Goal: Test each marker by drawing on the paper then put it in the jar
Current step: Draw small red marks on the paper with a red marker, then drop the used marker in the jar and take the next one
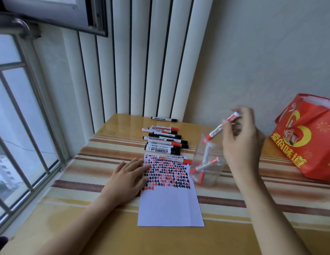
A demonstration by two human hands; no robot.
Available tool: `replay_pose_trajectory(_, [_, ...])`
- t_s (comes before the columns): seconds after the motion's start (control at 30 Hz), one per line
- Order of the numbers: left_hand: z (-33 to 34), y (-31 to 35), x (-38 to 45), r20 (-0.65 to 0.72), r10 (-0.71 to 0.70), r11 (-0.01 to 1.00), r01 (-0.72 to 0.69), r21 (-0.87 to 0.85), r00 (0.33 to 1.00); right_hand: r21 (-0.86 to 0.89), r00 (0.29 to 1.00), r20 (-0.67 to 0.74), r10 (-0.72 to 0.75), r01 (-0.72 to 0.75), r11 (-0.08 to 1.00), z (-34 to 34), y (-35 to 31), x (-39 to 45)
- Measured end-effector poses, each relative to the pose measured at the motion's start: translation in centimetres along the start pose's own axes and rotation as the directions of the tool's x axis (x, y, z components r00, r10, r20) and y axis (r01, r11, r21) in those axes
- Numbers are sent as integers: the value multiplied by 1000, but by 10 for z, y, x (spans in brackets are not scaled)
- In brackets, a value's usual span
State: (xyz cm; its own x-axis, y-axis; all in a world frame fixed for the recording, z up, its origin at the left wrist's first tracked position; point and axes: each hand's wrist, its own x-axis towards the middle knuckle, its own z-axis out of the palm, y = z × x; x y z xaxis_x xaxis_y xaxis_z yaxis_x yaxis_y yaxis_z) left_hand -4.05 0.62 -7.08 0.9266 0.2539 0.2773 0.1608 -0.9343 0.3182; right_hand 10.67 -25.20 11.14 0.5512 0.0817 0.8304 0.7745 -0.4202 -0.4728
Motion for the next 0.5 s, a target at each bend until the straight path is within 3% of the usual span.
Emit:
replay_pose_trajectory(0.1, [0,1,0,2,-1,1000,1,15,1000,-141,946,315,80,-37,989,9,7,-10])
replay_pose_trajectory(0.2, [0,1,0,8,-6,1000,5,17,1000,-335,868,491,70,114,935,14,11,-21])
replay_pose_trajectory(0.37, [2,0,0,2,-5,1000,5,21,1000,-411,881,472,40,180,894,20,10,-27])
replay_pose_trajectory(0.5, [3,-1,1,-2,-6,1000,6,19,1000,-312,963,230,-143,212,926,24,1,-40])
